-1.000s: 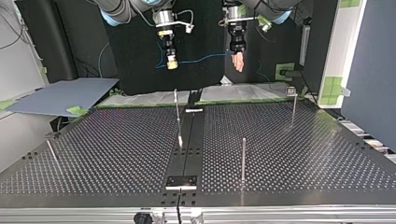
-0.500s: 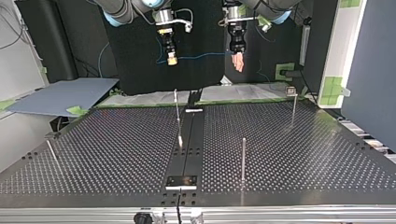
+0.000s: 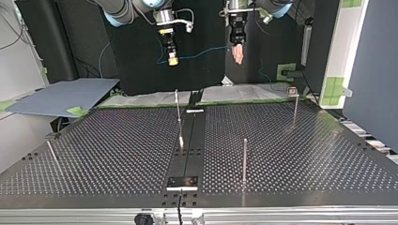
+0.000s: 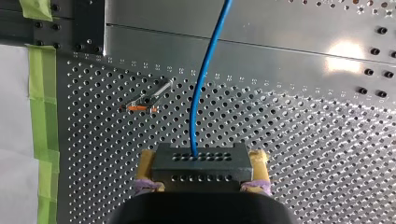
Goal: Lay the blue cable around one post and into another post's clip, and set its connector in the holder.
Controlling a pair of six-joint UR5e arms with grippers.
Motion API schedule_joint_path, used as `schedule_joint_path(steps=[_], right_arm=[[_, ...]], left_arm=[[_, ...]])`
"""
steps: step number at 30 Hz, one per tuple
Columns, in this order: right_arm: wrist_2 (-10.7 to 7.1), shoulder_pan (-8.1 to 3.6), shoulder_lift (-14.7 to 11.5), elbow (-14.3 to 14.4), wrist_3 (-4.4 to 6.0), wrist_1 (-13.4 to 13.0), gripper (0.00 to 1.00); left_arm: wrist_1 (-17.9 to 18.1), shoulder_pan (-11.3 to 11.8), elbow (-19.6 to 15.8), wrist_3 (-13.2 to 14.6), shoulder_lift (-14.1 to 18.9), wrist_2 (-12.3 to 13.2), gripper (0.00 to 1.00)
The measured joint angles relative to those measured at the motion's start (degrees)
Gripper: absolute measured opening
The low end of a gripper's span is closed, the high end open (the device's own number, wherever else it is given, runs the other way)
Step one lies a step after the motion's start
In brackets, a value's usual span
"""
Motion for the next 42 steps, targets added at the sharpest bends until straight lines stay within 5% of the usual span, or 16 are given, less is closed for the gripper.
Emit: schedule_joint_path(steps=[19, 26, 36, 42], right_arm=[[-0.06, -0.06, 0.0, 0.1, 0.05, 0.1, 0.00], [-2.29, -1.52, -2.6, -0.3, 2.49, 2.6, 0.00], [-4.46, -2.10, -7.2, -2.3, 6.44, 7.2, 0.00], [-4.69, -2.58, -9.9, -4.8, 7.13, 9.9, 0.00]], left_arm=[[-3.1, -1.5, 0.3, -0.3, 0.5, 0.4, 1.00], [-5.8, -1.8, 1.4, -2.6, 3.2, 1.9, 1.00], [-10.6, -0.6, 3.9, -4.2, 8.1, -0.3, 1.00], [-13.4, -0.1, 6.6, -5.6, 10.8, -1.4, 1.00]])
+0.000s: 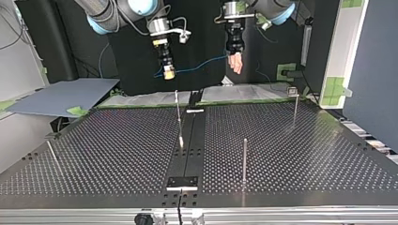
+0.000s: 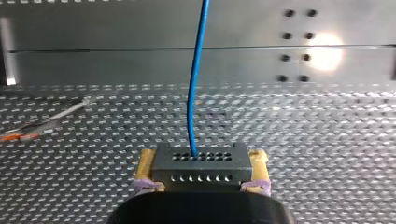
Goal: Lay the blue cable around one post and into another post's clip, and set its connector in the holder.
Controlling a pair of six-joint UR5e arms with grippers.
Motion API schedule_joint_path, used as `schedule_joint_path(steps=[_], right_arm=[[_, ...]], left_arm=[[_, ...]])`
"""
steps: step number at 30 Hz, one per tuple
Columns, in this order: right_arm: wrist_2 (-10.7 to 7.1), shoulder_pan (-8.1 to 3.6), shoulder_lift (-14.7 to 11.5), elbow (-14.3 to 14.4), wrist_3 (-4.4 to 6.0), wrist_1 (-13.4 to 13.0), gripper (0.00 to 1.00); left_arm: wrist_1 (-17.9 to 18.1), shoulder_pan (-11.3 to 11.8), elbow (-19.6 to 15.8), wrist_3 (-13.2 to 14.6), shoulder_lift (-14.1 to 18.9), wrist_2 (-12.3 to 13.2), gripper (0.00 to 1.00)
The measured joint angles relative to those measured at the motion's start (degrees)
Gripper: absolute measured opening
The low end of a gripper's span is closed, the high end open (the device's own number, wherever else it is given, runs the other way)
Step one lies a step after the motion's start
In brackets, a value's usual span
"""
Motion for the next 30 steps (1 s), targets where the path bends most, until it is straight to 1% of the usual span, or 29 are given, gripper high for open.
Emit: schedule_joint_path(steps=[3, 9, 14, 19, 25, 30], right_arm=[[-0.08, -0.16, -1.4, -1.4, 0.06, 1.4, 0.00], [-0.29, -0.30, -4.5, -4.5, -0.18, 4.5, 0.00], [-0.32, -0.34, -7.1, -7.1, -0.16, 7.1, 0.00], [-0.32, -0.46, -9.1, -9.1, 0.02, 9.1, 0.00], [-0.34, -0.69, -12.2, -12.2, 0.15, 12.2, 0.00], [-0.44, -0.89, -14.9, -14.9, 0.16, 14.9, 0.00]], left_arm=[[-1.5, 0.0, 1.5, -0.7, 1.5, -0.1, 1.00], [-4.5, 0.1, 4.5, -2.1, 4.5, -0.6, 1.00], [-6.7, 0.1, 6.8, -2.3, 6.8, -1.1, 1.00], [-9.3, 0.1, 9.3, -2.3, 9.3, -1.5, 1.00], [-12.9, 0.2, 12.9, -3.0, 12.9, -3.9, 1.00], [-15.6, 0.8, 15.6, -3.0, 15.6, -5.1, 1.00]])
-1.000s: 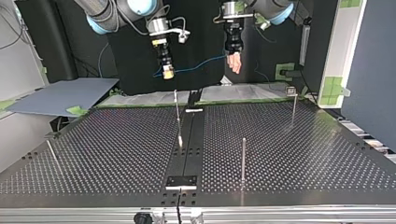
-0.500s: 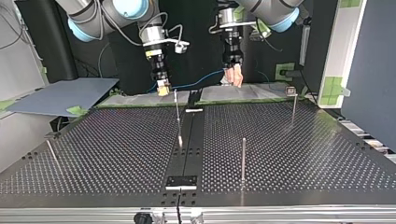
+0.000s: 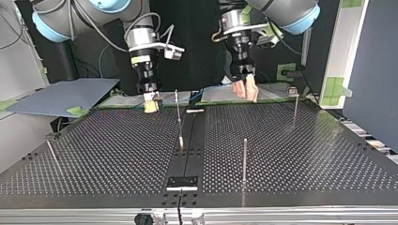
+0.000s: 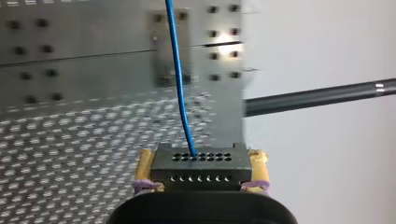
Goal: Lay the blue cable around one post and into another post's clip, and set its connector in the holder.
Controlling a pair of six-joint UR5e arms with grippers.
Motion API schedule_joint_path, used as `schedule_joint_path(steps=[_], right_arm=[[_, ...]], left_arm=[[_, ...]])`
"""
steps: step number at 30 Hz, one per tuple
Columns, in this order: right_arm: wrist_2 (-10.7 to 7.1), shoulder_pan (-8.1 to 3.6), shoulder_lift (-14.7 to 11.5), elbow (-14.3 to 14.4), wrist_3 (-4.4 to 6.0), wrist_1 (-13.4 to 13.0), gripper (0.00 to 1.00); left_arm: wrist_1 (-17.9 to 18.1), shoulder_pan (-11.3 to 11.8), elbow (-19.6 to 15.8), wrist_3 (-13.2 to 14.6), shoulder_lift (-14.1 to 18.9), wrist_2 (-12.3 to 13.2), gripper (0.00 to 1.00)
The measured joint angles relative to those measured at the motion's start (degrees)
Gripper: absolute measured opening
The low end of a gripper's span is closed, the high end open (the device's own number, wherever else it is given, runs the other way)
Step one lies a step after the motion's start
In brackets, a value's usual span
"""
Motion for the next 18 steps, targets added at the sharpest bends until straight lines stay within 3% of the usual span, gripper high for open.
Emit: schedule_joint_path(steps=[6, 12, 18], right_arm=[[-0.64, -0.04, -2.9, -2.9, -0.28, 2.9, 0.00], [-1.78, -0.05, -5.7, -5.7, -0.56, 5.7, 0.00], [-2.71, -0.05, -5.4, -8.4, -0.61, 8.4, 0.00]], left_arm=[[-3.1, 1.5, 3.1, 0.8, 3.1, -0.8, 1.00], [-6.0, 2.7, 5.9, 0.8, 5.0, 1.2, 1.00], [-8.7, 3.8, 8.7, 0.9, 4.6, 3.5, 1.00]])
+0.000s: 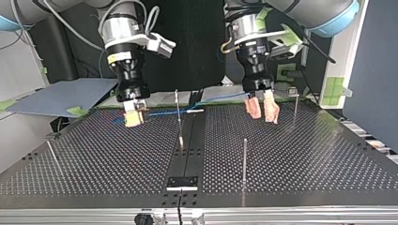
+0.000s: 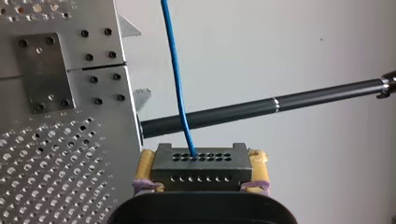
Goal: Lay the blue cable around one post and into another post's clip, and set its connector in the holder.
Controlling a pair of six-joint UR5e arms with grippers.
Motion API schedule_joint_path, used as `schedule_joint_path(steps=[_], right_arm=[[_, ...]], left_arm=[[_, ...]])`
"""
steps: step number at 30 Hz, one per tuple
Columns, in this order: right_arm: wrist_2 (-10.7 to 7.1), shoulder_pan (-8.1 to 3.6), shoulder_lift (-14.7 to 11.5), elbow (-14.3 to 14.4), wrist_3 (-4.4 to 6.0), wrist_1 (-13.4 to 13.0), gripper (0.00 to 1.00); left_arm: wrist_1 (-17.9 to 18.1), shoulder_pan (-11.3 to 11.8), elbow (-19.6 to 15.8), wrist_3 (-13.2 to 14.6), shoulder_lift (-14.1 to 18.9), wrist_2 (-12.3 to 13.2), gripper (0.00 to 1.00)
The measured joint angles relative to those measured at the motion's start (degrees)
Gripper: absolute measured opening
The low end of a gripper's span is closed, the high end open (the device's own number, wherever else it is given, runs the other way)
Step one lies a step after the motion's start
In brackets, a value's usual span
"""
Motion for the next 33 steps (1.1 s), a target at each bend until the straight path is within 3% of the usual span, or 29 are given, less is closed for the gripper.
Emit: schedule_joint_path(steps=[5, 14, 33], right_arm=[[-0.57, -0.07, 2.2, -2.4, 0.00, 2.4, 0.00], [-1.52, -0.08, 5.9, -6.7, -0.05, 6.7, 0.00], [-2.43, -0.05, 13.1, -15.7, -0.13, 15.7, 0.00]], left_arm=[[-2.2, 1.4, 2.2, 0.0, -0.2, 1.1, 1.00], [-6.7, 5.7, 6.6, -2.1, -0.7, 5.3, 1.00], [-15.6, 14.6, 15.6, -4.9, -8.9, 14.2, 1.00]])
